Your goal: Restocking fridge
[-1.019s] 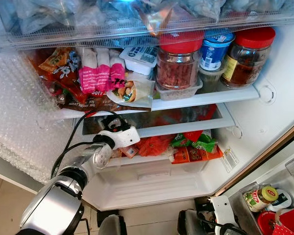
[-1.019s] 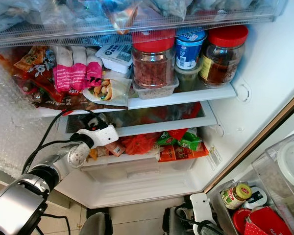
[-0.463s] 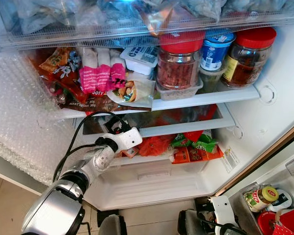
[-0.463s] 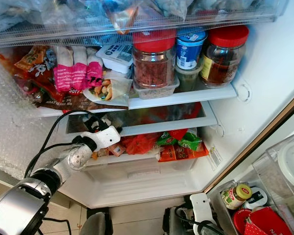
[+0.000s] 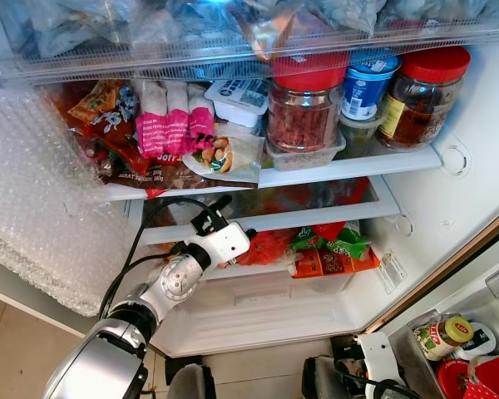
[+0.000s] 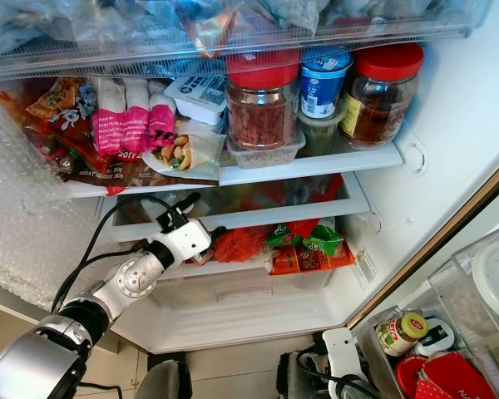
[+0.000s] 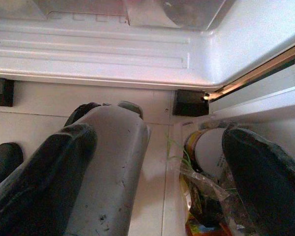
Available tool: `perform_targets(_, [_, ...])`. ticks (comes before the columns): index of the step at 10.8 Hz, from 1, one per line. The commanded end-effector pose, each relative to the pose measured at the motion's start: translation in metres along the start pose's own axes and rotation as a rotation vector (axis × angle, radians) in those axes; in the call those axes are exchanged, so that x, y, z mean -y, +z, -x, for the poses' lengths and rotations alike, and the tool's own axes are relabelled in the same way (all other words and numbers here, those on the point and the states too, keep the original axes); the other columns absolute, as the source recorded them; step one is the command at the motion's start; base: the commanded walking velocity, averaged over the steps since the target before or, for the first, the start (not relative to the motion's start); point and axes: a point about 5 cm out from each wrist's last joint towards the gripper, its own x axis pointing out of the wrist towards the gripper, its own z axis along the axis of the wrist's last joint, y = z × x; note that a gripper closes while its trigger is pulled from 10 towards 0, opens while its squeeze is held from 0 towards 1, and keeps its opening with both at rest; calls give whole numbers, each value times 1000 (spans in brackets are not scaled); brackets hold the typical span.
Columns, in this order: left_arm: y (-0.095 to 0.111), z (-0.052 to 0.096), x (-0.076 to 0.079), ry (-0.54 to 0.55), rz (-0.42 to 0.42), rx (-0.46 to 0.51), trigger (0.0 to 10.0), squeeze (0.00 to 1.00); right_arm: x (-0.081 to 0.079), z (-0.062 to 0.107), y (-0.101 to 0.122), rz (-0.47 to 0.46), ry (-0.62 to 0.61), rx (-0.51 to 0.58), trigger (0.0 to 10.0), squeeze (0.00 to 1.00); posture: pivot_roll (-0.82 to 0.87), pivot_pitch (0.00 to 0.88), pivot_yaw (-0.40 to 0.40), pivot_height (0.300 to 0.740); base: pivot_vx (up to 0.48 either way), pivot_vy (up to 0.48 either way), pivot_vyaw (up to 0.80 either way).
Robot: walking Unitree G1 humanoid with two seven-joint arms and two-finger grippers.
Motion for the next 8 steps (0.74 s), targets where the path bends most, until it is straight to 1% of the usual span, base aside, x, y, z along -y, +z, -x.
perform_targets(1, [-1,2,-1,1,15,3,10000,0,-5,10,-45,-10,7,-189,10000,0,-11,151,43,621,0,0,0])
perform_targets(4, [-1,3,-1,-8,31,9,10000,0,-5,10,-45,-10,7,-189,10000,0,-11,151,43,621,0,0,0])
perform_targets(5, [0,12,4,37,125,37,10000,0,-4,10,-45,-5,8,-189,10000,0,-2,134,42,621,0,0,0])
perform_targets(6, [-4,47,15,202,409,34,10000,0,-3,10,-45,11,11,-192,10000,0,5,119,36,621,0,0,0])
perform_targets(7, [-7,57,17,260,462,8,10000,0,-3,10,-45,15,11,-194,10000,0,5,112,32,621,0,0,0])
perform_targets(8, [-8,64,19,293,491,-10,10000,0,-2,11,-46,16,11,-196,10000,0,9,105,27,621,0,0,0])
